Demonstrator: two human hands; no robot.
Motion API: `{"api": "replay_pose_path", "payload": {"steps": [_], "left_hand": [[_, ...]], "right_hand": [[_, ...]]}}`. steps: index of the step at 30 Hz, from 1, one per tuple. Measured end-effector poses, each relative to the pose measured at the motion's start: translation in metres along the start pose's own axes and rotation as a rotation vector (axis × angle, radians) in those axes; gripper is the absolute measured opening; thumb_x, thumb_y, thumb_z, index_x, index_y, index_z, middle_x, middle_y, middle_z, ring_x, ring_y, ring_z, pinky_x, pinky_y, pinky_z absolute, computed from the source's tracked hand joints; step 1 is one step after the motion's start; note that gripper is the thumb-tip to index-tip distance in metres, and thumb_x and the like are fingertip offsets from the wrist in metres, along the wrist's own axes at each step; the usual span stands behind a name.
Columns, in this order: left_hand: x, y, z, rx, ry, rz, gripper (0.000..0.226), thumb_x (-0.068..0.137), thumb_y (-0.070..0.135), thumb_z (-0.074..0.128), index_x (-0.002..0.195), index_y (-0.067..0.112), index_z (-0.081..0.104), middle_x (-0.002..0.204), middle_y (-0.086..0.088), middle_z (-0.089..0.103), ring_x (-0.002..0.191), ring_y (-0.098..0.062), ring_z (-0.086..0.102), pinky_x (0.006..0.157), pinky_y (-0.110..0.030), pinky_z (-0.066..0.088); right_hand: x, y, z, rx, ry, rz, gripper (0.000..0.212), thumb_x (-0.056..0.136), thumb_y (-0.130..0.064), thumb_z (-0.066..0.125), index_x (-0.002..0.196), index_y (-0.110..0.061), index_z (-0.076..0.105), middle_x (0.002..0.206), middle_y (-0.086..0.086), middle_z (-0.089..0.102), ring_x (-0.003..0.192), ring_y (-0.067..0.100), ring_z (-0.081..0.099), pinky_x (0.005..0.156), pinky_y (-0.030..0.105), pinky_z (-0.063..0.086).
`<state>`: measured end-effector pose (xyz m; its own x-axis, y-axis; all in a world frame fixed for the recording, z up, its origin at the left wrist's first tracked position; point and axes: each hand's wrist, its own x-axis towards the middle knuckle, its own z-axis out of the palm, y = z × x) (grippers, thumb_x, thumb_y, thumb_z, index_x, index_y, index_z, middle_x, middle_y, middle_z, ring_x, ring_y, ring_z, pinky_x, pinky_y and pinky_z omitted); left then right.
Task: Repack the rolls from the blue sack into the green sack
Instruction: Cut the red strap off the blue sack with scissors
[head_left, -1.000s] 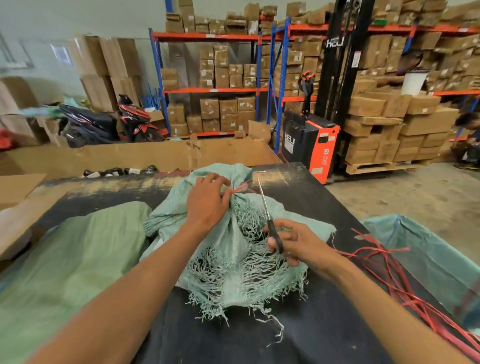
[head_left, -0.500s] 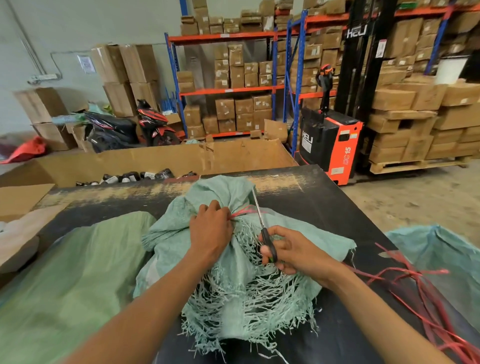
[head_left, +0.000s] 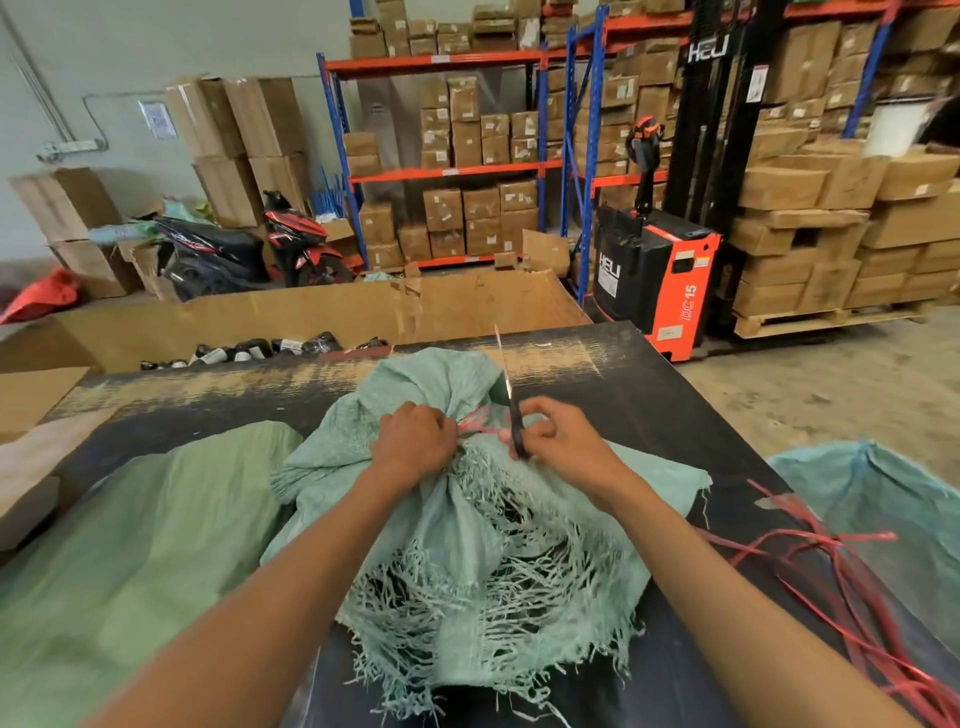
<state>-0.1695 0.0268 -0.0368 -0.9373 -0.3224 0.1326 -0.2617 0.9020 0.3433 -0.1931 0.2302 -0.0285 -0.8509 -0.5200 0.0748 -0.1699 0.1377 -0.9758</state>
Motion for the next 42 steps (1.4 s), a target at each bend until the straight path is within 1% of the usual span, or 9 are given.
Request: {"api": "replay_pose_path", "payload": {"steps": [4,9,12,14,20,25,31,37,42], "left_hand": [[0.005,0.007,-0.004,-0.040,-0.104,-0.084,0.050,0.084,0.054,0.063,0.054,0.017,0.047,0.072,-0.006,0.052,0.076,-0.024,0.050,0.081,-0.037,0.046],[-0.002,-0.001,-0.011,-0.249,-0.134,-0.012,0.038,0.082,0.028,0.076,0.060,0.012,0.050,0.061,-0.006,0.050,0.055,-0.017,0.047,0.054,-0.025,0.038],[-0.017,-0.017,-0.014,-0.358,-0.030,0.112,0.035,0.080,0.031,0.079,0.065,0.017,0.050,0.060,0.002,0.048,0.052,-0.010,0.042,0.047,-0.019,0.032],[-0.027,-0.028,-0.012,-0.326,0.114,0.235,0.039,0.076,0.041,0.080,0.066,0.024,0.047,0.065,0.003,0.049,0.057,-0.010,0.042,0.051,-0.023,0.029],[-0.046,-0.042,-0.004,-0.235,0.364,0.410,0.041,0.076,0.056,0.074,0.072,0.024,0.049,0.071,0.008,0.050,0.061,-0.007,0.047,0.055,-0.016,0.032],[-0.054,-0.040,0.000,-0.290,0.330,0.441,0.033,0.083,0.046,0.072,0.095,0.023,0.051,0.087,0.009,0.055,0.073,-0.012,0.055,0.062,-0.024,0.045],[-0.058,-0.039,-0.001,-0.239,0.253,0.519,0.023,0.094,0.038,0.056,0.104,0.019,0.061,0.111,0.008,0.051,0.084,-0.004,0.055,0.075,-0.005,0.038],[-0.065,-0.033,-0.005,-0.108,0.320,0.580,0.022,0.100,0.033,0.048,0.109,0.021,0.065,0.115,0.002,0.060,0.078,-0.015,0.065,0.068,-0.025,0.053],[-0.069,-0.034,-0.001,0.080,0.252,0.513,0.022,0.099,0.021,0.049,0.119,0.031,0.051,0.144,-0.015,0.048,0.102,-0.033,0.067,0.077,-0.037,0.059]], "right_hand": [[-0.021,0.027,0.011,0.249,-0.066,0.071,0.027,0.091,-0.012,0.069,0.115,-0.006,0.060,0.079,0.008,0.068,0.078,0.017,0.064,0.078,0.034,0.051],[-0.038,0.040,0.014,0.331,-0.042,0.094,0.026,0.092,-0.017,0.068,0.116,-0.008,0.060,0.081,0.008,0.071,0.081,0.015,0.068,0.081,0.024,0.053],[-0.041,0.034,0.014,0.227,0.074,0.036,0.022,0.093,-0.017,0.068,0.114,-0.015,0.062,0.078,0.007,0.074,0.078,0.007,0.069,0.076,0.017,0.049],[-0.044,0.027,0.013,0.188,0.057,-0.005,0.023,0.092,-0.017,0.068,0.114,-0.015,0.062,0.076,0.005,0.073,0.074,0.004,0.067,0.070,0.016,0.045],[-0.057,0.027,0.009,0.063,-0.409,0.096,0.031,0.091,-0.018,0.070,0.120,-0.011,0.060,0.087,0.009,0.067,0.085,0.015,0.064,0.080,0.029,0.043],[-0.058,0.031,0.006,0.041,-0.502,0.170,0.035,0.093,-0.018,0.068,0.123,-0.004,0.058,0.090,0.008,0.067,0.087,0.016,0.064,0.093,0.032,0.049],[-0.061,0.038,0.004,0.180,-0.430,0.168,0.036,0.095,-0.021,0.065,0.125,-0.004,0.057,0.086,0.007,0.069,0.092,0.021,0.065,0.101,0.040,0.049],[-0.066,0.038,-0.002,0.229,-0.447,0.154,0.034,0.094,-0.015,0.064,0.124,-0.001,0.057,0.084,0.005,0.066,0.090,0.019,0.064,0.089,0.026,0.051],[-0.065,0.040,-0.004,0.258,-0.436,0.158,0.035,0.094,-0.015,0.064,0.125,0.000,0.056,0.084,0.005,0.068,0.092,0.021,0.065,0.096,0.030,0.051]]}}
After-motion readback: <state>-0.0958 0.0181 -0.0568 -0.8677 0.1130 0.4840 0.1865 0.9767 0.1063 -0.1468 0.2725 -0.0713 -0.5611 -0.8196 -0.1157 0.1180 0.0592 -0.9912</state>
